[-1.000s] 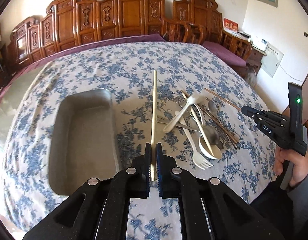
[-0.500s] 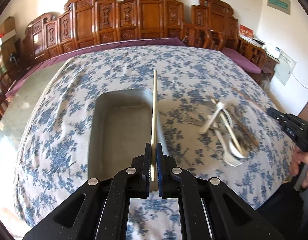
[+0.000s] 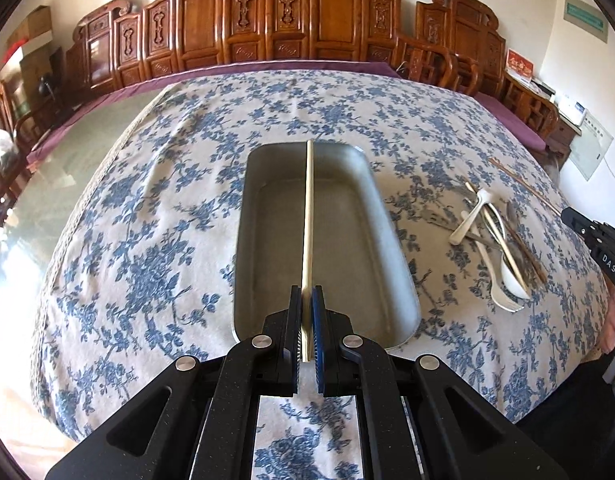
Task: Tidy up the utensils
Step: 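Carry both held chopsticks over the grey metal tray, then open the left gripper to drop its chopstick into the tray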
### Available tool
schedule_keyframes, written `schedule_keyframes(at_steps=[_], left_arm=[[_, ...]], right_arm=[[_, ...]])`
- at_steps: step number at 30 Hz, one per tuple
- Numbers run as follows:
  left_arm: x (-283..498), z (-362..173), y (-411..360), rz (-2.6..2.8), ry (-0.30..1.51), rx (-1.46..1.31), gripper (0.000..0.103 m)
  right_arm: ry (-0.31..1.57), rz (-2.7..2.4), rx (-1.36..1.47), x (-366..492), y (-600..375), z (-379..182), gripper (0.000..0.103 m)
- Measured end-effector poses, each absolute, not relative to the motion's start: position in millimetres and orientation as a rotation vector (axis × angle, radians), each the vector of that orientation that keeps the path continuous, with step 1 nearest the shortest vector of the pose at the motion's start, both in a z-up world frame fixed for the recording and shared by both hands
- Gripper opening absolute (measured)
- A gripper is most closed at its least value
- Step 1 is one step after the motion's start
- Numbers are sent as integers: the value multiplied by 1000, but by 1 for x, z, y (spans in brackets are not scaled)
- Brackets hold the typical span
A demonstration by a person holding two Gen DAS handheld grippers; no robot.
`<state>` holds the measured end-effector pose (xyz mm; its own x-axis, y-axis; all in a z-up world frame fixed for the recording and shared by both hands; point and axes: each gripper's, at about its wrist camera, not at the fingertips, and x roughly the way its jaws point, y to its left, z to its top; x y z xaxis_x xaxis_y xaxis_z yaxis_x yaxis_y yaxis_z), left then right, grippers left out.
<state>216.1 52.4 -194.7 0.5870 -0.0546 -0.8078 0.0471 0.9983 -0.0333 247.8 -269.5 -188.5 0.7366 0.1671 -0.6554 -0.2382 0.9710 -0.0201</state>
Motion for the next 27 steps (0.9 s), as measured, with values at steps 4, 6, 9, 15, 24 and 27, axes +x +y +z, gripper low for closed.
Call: schedule_keyframes(at_steps=[4,6,9,15,24,27], left_arm=[[222,-198,59,-46,956,-17,4],[225,-200,61,-42,964,-28,4],[229,-203,65,-41,969,-47,4],[234,-209,69,-46,967,-84,4],[238,-209,76,-63,951,-107,5],[239,-207,78,-63,941,-108,7]], right_arm=[[708,250,-113,245,-259,-185,6],[701,266,-120,242,-252,-182,6],[693,302,-131,237,-236,-176,6],[668,414,-154,228,-182,-155,6],[661,522,-190,231,-110,-139,6],[682,539,-184,237,-97,-141,6]])
